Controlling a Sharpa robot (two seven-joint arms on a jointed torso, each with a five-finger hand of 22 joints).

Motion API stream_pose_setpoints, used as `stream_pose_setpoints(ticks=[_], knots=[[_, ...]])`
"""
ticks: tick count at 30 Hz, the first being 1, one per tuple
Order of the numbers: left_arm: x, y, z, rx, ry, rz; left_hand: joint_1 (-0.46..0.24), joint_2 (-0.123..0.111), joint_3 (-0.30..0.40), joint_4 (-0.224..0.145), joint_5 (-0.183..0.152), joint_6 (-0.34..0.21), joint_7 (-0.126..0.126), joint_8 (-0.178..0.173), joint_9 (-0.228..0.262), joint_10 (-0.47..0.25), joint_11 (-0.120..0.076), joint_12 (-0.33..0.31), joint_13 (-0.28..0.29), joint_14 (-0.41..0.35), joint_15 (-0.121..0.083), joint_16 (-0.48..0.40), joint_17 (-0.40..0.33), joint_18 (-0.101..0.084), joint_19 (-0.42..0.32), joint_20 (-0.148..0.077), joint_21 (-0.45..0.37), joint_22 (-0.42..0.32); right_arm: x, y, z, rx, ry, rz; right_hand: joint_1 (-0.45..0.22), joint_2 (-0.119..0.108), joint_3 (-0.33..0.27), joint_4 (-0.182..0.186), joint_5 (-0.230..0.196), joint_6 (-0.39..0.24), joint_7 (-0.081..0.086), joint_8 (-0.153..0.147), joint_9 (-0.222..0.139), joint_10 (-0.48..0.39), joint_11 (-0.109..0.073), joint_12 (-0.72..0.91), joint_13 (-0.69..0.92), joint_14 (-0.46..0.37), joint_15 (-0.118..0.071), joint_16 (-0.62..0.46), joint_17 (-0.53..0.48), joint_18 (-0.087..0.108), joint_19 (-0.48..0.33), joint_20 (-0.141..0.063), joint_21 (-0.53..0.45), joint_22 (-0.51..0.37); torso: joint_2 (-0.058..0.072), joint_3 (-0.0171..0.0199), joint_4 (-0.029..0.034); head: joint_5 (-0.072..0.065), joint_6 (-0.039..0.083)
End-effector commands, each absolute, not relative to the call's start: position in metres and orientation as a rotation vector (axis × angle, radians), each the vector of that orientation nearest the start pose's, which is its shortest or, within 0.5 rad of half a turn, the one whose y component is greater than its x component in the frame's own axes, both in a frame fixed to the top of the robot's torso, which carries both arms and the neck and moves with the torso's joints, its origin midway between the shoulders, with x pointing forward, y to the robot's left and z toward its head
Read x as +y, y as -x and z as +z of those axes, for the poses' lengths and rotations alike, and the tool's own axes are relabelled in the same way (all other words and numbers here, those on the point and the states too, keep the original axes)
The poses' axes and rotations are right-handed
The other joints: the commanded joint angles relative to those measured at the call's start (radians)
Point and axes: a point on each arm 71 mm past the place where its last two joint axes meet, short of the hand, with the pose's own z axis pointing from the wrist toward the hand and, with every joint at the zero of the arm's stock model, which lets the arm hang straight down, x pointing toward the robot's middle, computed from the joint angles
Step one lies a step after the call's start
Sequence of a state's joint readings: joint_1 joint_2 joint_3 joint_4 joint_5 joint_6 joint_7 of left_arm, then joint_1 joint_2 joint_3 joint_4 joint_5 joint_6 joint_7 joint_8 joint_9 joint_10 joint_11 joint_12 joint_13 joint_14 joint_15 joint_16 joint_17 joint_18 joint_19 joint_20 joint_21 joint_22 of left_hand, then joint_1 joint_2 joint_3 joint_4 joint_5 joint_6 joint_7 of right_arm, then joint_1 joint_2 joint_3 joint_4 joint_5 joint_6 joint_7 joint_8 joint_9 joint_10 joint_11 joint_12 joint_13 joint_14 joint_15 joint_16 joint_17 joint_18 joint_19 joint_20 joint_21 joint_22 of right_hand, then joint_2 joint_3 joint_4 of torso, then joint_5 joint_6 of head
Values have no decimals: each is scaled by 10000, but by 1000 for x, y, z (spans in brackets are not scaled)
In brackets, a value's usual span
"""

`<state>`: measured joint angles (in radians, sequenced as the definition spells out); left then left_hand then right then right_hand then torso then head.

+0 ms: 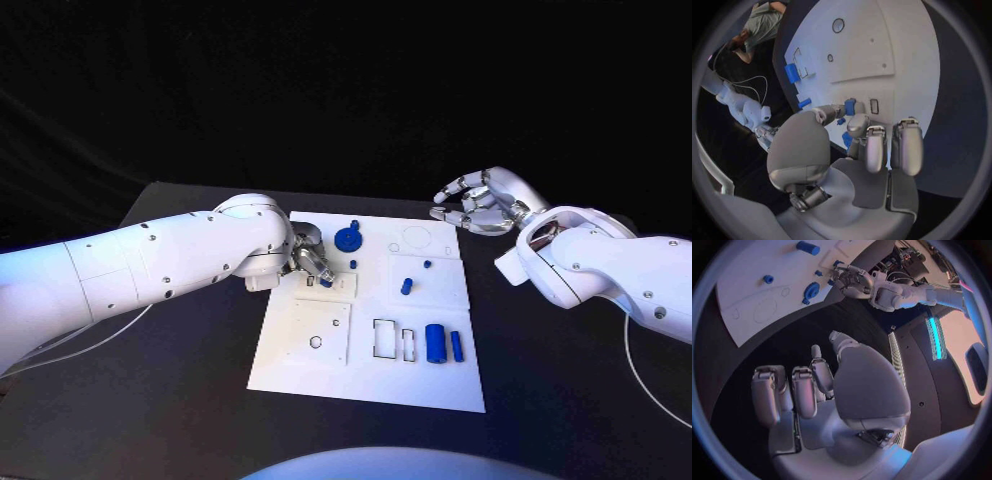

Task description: Assemble the parts on the task board

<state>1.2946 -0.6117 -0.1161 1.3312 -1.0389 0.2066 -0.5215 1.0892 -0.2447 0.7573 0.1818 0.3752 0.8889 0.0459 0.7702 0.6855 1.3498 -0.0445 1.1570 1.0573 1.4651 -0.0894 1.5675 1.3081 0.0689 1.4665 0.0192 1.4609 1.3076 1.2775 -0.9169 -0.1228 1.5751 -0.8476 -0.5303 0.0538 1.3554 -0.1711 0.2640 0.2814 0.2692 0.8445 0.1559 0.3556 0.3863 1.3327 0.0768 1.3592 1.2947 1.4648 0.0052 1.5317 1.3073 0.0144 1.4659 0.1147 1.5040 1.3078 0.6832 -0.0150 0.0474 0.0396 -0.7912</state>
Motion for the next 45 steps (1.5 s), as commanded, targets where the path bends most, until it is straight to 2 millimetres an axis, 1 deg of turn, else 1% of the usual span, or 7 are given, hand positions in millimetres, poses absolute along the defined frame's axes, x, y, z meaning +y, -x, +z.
stream_pose_setpoints(ticks=[1, 7, 13, 25, 30, 35, 45], knots=[[152, -508, -222, 24026, 503, -3983, -77, 80, 426, -511, -45, 285, -215, 28, 25, 96, 2, 66, 30, 1057, -92, 33, 2627, -199, 57, -64, 33, 238, -231, -482, -166, 15682, -3884, 9223, -80, -4, 49, 22, 30, 37, -26, 39, 8, 24, -57, 26, -6, 765, -64, -52, 1343, 61, 592, -94, -46, 2135, 2, -2, 2, -8, -2], [151, -509, -221, 23947, 575, -3980, -266, 103, 302, -359, -86, 340, -235, 7, 38, 106, -16, 69, 44, 1057, -109, 33, 2627, -200, 62, -84, 31, 242, -231, -482, -166, 15678, -3885, 9222, -91, -8, 46, 26, 23, 37, -27, 41, 8, 31, -57, 31, 1, 766, -65, -51, 1348, 59, 596, -95, -41, 2139, 7, -3, 2, -12, 22], [151, -510, -221, 23921, 600, -3979, -565, 140, 9, -90, -156, 426, -251, -27, 52, 126, -27, 92, 83, 1057, -121, 33, 2627, -210, 84, -98, 46, 287, -231, -482, -167, 15682, -3885, 9226, -122, -17, 36, 36, -5, 37, -28, 46, 7, 24, -57, 24, -10, 760, -66, -61, 1323, 62, 589, -97, -53, 2131, 16, 2, 2, -16, -9], [148, -511, -223, 24073, 483, -3920, -751, 195, -326, 130, -193, 514, -267, -66, 64, 159, -41, 137, 151, 1057, -134, 33, 2627, -214, 98, -112, 52, 311, -232, -482, -167, 15691, -3891, 9224, -156, -20, 26, 48, -21, 37, -28, 51, 6, 28, -57, 27, -8, 762, -67, -59, 1331, 62, 589, -99, -55, 2131, 12, -1, -12, -43, -50], [148, -511, -223, 24108, 453, -3905, -848, 170, -559, 246, -204, 566, -278, -84, 74, 182, -49, 164, 191, 1057, -140, 33, 2627, -220, 111, -117, 61, 339, -232, -482, -167, 15685, -3894, 9218, -176, -22, 20, 54, -28, 38, -29, 54, 6, 29, -58, 28, -8, 762, -67, -61, 1329, 62, 590, -99, -54, 2132, 7, -3, 0, -64, -56], [148, -511, -223, 24092, 484, -3892, -1010, 85, -967, 446, -218, 628, -277, -115, 85, 191, -49, 173, 216, 1057, -140, 33, 2627, -224, 120, -121, 64, 357, -232, -482, -167, 15674, -3892, 9219, -251, -31, -6, 69, -46, 33, -31, 62, 3, 14, -59, 13, -29, 761, -68, -65, 1322, 65, 584, -102, -66, 2124, 3, -4, 3, -66, -56], [150, -512, -223, 24002, 617, -3856, -1200, 64, -2077, 962, -287, 761, -296, -173, 125, 235, -61, 195, 273, 1057, -151, 33, 2627, -244, 168, -127, 104, 467, -232, -482, -167, 15669, -3877, 9222, -365, -47, -57, 66, -150, 18, -39, 76, -1, 7, -64, 5, -46, 761, -73, -70, 1318, 68, 578, -106, -82, 2116, 0, -9, 4, -68, -51]])
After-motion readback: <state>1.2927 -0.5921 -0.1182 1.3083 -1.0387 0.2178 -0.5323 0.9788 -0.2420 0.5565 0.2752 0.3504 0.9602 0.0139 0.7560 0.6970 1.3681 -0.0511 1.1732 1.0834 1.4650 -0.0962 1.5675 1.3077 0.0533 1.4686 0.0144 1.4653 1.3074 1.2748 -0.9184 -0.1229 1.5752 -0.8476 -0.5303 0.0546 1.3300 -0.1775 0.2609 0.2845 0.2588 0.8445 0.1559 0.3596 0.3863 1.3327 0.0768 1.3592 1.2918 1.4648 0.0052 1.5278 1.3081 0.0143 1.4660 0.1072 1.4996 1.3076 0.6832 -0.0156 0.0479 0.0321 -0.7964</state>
